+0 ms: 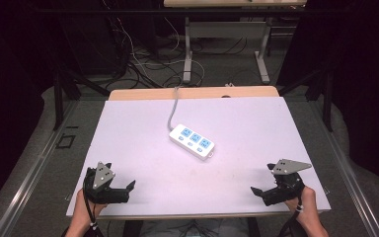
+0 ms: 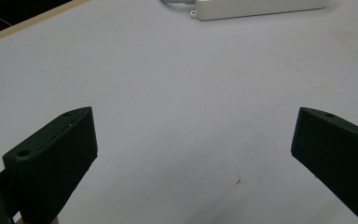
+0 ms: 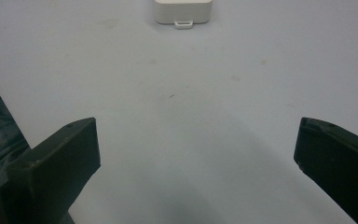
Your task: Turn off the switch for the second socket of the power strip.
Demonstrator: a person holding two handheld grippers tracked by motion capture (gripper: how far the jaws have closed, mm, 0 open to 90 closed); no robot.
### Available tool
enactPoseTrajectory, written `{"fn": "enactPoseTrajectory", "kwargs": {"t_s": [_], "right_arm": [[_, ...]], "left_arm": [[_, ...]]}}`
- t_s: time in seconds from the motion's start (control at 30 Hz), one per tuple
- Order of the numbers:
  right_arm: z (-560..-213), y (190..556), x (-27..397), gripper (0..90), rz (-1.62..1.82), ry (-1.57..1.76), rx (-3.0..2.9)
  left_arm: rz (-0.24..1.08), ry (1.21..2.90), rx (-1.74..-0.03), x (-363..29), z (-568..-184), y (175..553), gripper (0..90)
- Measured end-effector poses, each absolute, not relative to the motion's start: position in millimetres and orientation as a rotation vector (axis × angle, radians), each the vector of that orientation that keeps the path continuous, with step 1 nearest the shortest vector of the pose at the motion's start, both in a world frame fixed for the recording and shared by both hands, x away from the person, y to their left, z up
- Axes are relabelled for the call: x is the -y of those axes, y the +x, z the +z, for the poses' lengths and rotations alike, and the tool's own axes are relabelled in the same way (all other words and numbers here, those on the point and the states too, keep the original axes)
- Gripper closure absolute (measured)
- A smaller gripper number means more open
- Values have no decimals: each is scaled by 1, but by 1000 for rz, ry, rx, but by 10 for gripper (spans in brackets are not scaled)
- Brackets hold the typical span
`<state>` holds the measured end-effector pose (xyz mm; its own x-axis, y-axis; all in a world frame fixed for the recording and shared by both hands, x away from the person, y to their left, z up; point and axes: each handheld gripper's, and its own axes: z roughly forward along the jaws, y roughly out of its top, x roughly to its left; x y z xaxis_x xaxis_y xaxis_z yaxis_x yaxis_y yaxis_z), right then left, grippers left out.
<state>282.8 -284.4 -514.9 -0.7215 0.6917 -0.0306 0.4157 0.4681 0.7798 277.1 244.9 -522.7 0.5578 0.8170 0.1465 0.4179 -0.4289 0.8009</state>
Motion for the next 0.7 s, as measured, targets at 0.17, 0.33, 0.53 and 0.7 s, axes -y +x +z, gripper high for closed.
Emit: {"fn": "enactPoseTrajectory", "kwargs": {"t_s": [0.17, 0.33, 0.53, 0.7], "right_arm": [[-514, 282, 285, 0, 1142, 935, -2372], [-515, 284, 285, 0, 1142, 942, -2375], [-515, 284, 285, 0, 1132, 943, -2372], [-515, 286, 284, 0, 1120, 943, -2395]], "left_arm": [[682, 2075, -991, -243, -523, 279, 3], [696, 2091, -982, -244, -521, 281, 2], [686, 2094, -984, -242, -519, 283, 2], [676, 2090, -988, -241, -517, 285, 1]]}}
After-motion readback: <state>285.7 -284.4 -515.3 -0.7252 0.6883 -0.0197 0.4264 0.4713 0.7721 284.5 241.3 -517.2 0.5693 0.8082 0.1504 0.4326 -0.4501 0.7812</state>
